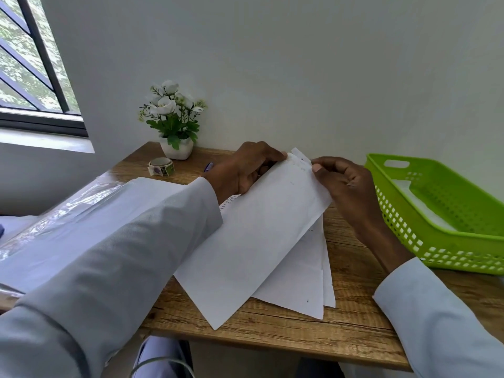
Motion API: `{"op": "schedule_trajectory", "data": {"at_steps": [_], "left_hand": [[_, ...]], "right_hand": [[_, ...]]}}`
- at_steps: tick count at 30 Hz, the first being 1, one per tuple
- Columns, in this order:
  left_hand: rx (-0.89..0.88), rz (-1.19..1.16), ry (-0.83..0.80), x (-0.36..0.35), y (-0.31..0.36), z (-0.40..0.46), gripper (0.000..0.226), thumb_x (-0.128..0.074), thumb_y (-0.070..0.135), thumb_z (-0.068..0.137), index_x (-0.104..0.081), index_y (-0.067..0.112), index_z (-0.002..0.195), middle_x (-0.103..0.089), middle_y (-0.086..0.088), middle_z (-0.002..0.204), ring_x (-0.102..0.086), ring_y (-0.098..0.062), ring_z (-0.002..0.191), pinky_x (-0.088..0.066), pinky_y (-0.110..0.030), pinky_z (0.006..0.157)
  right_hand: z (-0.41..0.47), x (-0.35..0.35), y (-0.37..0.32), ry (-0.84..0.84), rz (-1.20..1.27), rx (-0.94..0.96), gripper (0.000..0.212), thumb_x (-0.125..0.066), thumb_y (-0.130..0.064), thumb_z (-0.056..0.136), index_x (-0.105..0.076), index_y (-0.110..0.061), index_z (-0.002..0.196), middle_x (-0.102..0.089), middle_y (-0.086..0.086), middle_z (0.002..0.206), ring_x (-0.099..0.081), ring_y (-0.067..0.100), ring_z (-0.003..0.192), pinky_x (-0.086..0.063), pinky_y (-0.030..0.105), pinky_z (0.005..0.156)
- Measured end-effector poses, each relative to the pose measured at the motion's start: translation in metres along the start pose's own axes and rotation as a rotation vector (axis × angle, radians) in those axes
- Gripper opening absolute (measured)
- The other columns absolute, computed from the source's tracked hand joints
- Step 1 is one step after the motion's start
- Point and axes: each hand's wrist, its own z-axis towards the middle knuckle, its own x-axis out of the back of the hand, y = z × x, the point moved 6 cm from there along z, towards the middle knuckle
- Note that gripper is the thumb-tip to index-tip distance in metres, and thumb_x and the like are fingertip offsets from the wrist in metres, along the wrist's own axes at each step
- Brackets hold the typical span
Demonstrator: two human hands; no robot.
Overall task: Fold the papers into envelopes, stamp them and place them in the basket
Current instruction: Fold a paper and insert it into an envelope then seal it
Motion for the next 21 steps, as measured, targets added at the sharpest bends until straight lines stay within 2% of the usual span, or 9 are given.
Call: {"op": "schedule_trajectory", "data": {"at_steps": [3, 5, 7, 10, 14, 18, 21], "left_hand": [[0.006, -0.002, -0.007, -0.001, -0.001, 0.000, 0.039, -0.069, 0.011, 0.081, -0.064, -0.008, 0.115, -0.065, -0.016, 0.088, -0.059, -0.025, 0.071, -0.050, -0.034, 0.072], [0.005, 0.006, -0.021, -0.003, 0.000, 0.000, 0.026, -0.068, 0.010, 0.083, -0.067, -0.003, 0.105, -0.066, -0.009, 0.071, -0.058, -0.018, 0.054, -0.049, -0.026, 0.062], [0.008, 0.010, -0.022, -0.004, -0.001, -0.002, 0.019, -0.066, 0.009, 0.084, -0.067, -0.001, 0.100, -0.064, -0.005, 0.063, -0.057, -0.015, 0.047, -0.048, -0.023, 0.055], [0.001, 0.009, -0.007, -0.003, -0.002, -0.001, 0.028, -0.067, 0.009, 0.083, -0.067, -0.004, 0.107, -0.065, -0.010, 0.075, -0.058, -0.017, 0.053, -0.049, -0.023, 0.056], [0.006, 0.001, 0.003, -0.006, -0.003, 0.000, 0.037, -0.068, 0.009, 0.081, -0.065, -0.009, 0.113, -0.065, -0.016, 0.084, -0.058, -0.020, 0.058, -0.049, -0.027, 0.061], [0.002, 0.026, 0.019, -0.005, -0.005, 0.002, 0.038, -0.068, 0.008, 0.080, -0.064, -0.011, 0.113, -0.060, -0.015, 0.081, -0.053, -0.019, 0.051, -0.046, -0.024, 0.055], [0.002, 0.021, 0.031, -0.002, -0.004, 0.002, 0.037, -0.068, 0.009, 0.081, -0.064, -0.010, 0.113, -0.062, -0.016, 0.082, -0.056, -0.019, 0.053, -0.048, -0.025, 0.057]], "right_hand": [[-0.001, -0.006, -0.001, -0.018, -0.036, 0.008, 0.012, -0.069, -0.021, 0.092, -0.076, -0.017, 0.100, -0.075, -0.005, 0.101, -0.067, 0.006, 0.098, -0.052, 0.022, 0.083], [-0.003, -0.012, 0.002, -0.082, -0.017, -0.055, 0.009, -0.070, -0.027, 0.091, -0.077, -0.021, 0.088, -0.075, -0.010, 0.090, -0.068, 0.004, 0.086, -0.052, 0.027, 0.079], [-0.005, -0.015, 0.004, -0.126, 0.036, -0.109, 0.014, -0.069, -0.030, 0.091, -0.076, -0.020, 0.085, -0.074, -0.009, 0.085, -0.066, 0.005, 0.079, -0.051, 0.027, 0.075], [-0.004, -0.011, 0.002, -0.083, 0.070, -0.097, 0.015, -0.069, -0.025, 0.092, -0.075, -0.017, 0.103, -0.074, -0.002, 0.096, -0.066, 0.005, 0.087, -0.052, 0.025, 0.079], [-0.004, -0.014, -0.001, -0.114, 0.098, -0.083, 0.029, -0.066, -0.011, 0.093, -0.064, -0.015, 0.122, -0.073, 0.008, 0.095, -0.067, 0.003, 0.091, -0.054, 0.028, 0.083], [-0.006, -0.020, 0.006, -0.238, 0.178, -0.180, 0.046, -0.066, -0.011, 0.093, -0.055, -0.015, 0.137, -0.074, 0.000, 0.112, -0.069, 0.015, 0.105, -0.054, 0.039, 0.096], [-0.002, -0.011, 0.007, -0.116, 0.155, -0.167, 0.057, -0.077, -0.016, 0.083, -0.055, -0.019, 0.136, -0.072, 0.002, 0.114, -0.067, 0.017, 0.109, -0.054, 0.038, 0.097]]}}
